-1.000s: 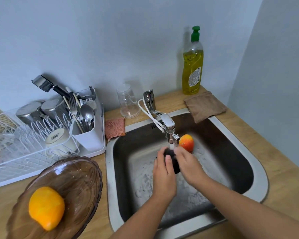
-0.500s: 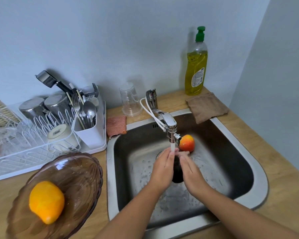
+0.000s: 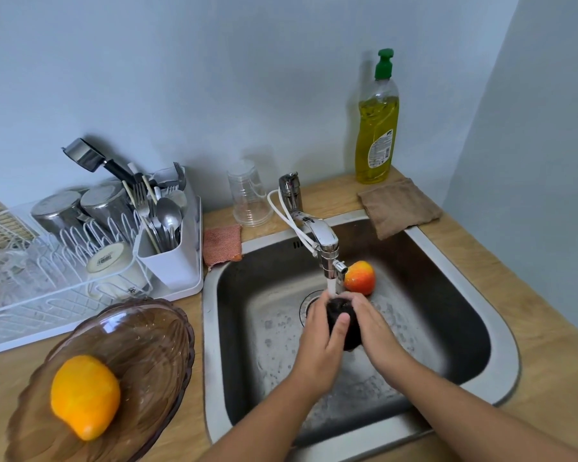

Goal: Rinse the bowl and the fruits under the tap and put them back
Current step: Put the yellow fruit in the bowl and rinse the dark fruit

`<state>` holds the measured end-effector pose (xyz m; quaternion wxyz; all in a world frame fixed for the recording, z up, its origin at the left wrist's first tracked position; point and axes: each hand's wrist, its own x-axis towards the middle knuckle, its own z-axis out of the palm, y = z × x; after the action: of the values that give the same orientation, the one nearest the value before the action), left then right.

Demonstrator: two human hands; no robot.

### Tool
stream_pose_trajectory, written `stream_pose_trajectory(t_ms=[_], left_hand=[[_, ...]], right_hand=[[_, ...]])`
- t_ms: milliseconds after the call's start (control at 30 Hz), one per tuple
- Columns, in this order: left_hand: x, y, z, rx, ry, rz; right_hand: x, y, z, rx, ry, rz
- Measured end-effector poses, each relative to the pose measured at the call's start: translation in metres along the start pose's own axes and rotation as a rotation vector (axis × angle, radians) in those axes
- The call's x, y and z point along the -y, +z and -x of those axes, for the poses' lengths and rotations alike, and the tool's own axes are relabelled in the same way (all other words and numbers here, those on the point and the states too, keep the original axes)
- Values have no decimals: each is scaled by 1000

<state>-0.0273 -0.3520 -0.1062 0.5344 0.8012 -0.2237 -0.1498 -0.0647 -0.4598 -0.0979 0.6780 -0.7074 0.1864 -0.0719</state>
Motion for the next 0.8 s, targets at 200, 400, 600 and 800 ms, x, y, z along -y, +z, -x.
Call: stream_pose_trajectory(t_ms=[200, 400, 600, 800], left_hand=[[-17, 9, -9, -224, -294, 383], [-12, 26, 20, 34, -69, -18], [-5, 4, 7, 38, -37, -32], [-5, -5, -12, -184, -96, -101]], right_hand=[[-13, 17, 8, -62, -257, 231], [5, -2, -16, -252, -10, 107], [17, -12, -20, -62, 426, -78], [25, 1, -8, 26, 90, 139]])
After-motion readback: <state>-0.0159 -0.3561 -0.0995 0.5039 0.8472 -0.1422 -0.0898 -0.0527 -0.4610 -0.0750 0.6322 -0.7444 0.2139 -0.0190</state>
